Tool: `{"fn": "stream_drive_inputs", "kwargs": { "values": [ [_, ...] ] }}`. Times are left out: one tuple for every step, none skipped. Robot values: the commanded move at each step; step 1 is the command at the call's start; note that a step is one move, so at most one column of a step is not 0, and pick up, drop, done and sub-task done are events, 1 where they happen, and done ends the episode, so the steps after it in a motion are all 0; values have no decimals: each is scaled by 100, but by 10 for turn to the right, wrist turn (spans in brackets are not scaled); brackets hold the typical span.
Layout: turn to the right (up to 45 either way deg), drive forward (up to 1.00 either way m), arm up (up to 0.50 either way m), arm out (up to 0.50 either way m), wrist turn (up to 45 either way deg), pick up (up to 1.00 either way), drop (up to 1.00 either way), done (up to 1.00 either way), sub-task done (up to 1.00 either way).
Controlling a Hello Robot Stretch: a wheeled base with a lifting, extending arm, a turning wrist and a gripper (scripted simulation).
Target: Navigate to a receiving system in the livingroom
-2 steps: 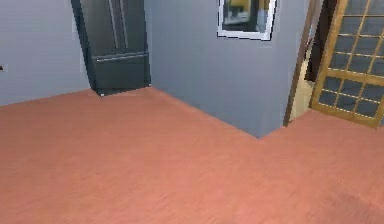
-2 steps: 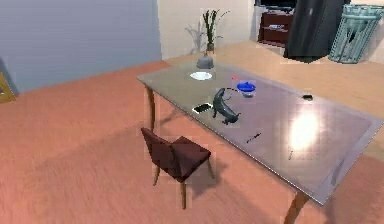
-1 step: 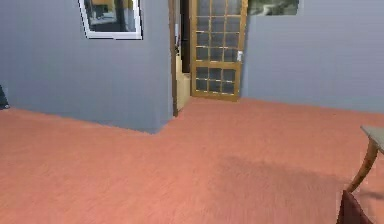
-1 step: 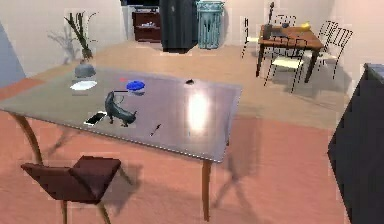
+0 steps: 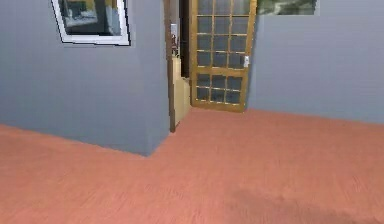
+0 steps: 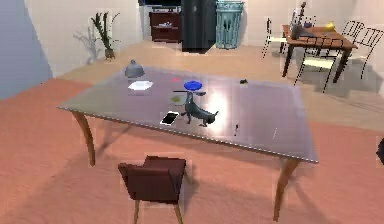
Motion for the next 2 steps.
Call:
{"fn": "stream_drive_inputs", "kwargs": {
  "values": [
    [180,0,0,0,0,0,0,0,0],
    [0,85,0,0,0,0,0,0,0]
  ]
}}
